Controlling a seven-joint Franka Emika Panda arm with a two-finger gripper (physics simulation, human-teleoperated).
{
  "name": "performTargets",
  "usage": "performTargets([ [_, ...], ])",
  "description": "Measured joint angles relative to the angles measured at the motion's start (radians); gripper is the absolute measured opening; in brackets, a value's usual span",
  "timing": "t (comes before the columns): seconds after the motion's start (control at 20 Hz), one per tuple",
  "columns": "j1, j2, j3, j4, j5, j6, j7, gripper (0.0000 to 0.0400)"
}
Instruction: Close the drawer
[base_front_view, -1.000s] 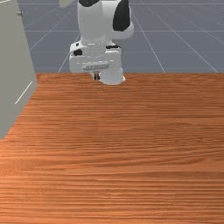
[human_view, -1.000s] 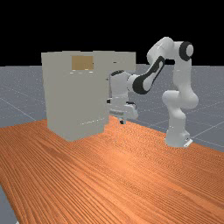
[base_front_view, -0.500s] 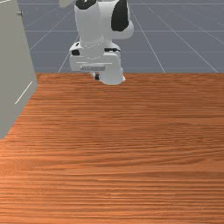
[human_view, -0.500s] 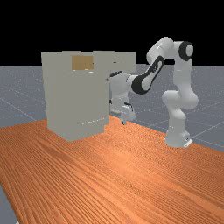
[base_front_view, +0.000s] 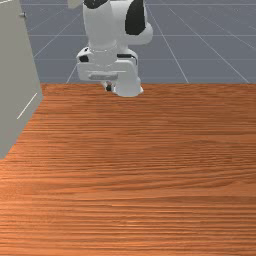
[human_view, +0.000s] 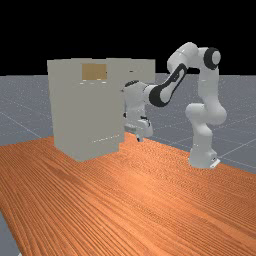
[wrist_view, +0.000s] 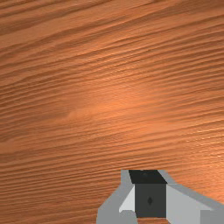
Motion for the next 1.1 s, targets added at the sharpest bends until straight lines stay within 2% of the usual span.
performTargets([
  [0.85, 0.000, -0.342, -0.003, -0.021, -0.016, -0.157, 0.017, 0.0000],
  [1.1, -0.070, -0.377, -0.082, -0.011, -0.065, -0.171, -0.003, 0.0000],
])
